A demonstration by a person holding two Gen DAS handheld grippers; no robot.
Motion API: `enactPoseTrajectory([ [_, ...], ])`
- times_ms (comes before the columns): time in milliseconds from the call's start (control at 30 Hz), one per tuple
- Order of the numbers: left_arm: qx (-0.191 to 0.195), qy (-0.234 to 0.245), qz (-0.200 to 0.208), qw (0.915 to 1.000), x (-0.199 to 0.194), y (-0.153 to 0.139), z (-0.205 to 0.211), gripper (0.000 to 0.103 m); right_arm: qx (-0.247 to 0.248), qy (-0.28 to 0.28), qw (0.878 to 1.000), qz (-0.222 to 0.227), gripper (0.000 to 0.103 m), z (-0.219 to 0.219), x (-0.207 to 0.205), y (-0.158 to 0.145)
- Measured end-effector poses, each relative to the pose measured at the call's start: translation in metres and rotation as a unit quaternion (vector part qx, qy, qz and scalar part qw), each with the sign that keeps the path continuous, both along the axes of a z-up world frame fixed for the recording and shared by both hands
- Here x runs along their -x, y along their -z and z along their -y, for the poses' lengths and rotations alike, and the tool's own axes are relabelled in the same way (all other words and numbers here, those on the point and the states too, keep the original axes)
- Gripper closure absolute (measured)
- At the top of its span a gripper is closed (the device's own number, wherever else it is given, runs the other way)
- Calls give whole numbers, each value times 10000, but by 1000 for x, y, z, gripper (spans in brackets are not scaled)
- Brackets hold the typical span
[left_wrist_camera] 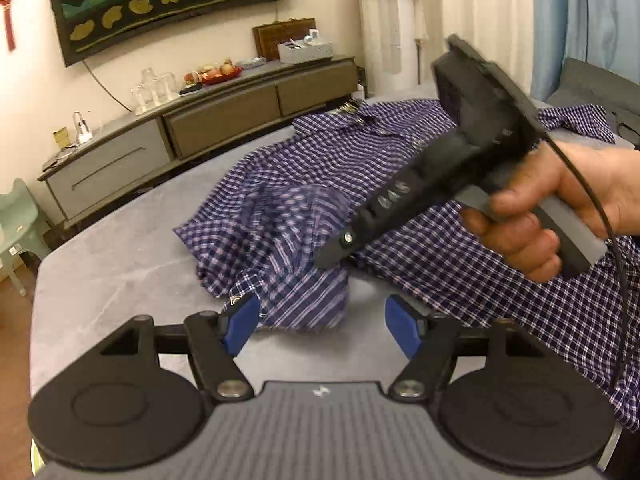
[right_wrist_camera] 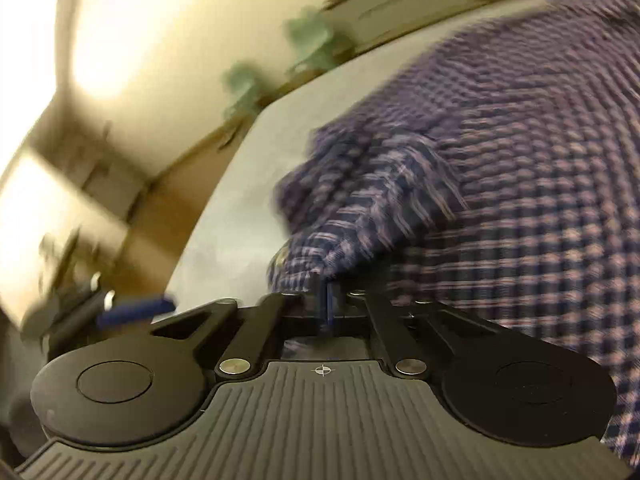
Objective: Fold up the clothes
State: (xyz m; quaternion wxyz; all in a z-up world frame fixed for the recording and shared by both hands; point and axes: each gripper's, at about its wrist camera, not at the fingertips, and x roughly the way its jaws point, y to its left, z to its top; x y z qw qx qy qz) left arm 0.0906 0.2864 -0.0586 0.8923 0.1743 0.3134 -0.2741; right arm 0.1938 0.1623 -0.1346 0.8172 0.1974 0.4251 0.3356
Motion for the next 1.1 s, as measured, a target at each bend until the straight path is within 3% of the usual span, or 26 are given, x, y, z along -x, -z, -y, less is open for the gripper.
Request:
enactPoseTrajectory([
  [67,124,-74,72,9999,2,-6,-6,32,-120,-386,9986,334,103,4,6,-21],
  [167,267,-83,110,9995,6,-13,-11,31,-240,-891,9913,940,103,44,24,-73],
  [267,201,103,94,9997,12,-16,-1,31,375,-975,9826,1536,103,117,37,-120],
  [333,85,320,99,9994,15,-15,16,31,1038,-694,9779,1679,103,163,30,-134],
  [367,26,436,94,9990,17,-13,26,31,1209,-467,9791,1569,103,180,25,-133],
  [467,-128,785,44,9968,24,-8,59,30,978,96,9906,956,92,211,25,-103],
  [500,-219,934,28,9954,28,-4,72,30,814,206,9934,782,81,214,33,-91],
  [533,-335,1086,53,9935,34,0,85,30,648,313,9956,608,54,218,40,-78],
  [600,-530,1362,130,9892,50,12,111,26,282,161,9990,310,32,204,57,-50],
  [767,-1257,1952,281,9723,80,51,163,24,-369,55,9990,-254,31,184,89,-4],
  [867,-1349,1704,253,9758,72,65,168,24,-911,340,9938,-535,26,188,96,11],
  [933,-1262,1348,42,9828,59,66,161,52,-1257,555,9876,-760,21,194,92,26],
  [1000,-827,1155,-298,9894,48,61,147,62,-1500,679,9822,-901,19,202,104,27],
  [1100,-239,1013,-577,9929,42,54,131,85,-1588,714,9809,-868,13,195,112,25],
])
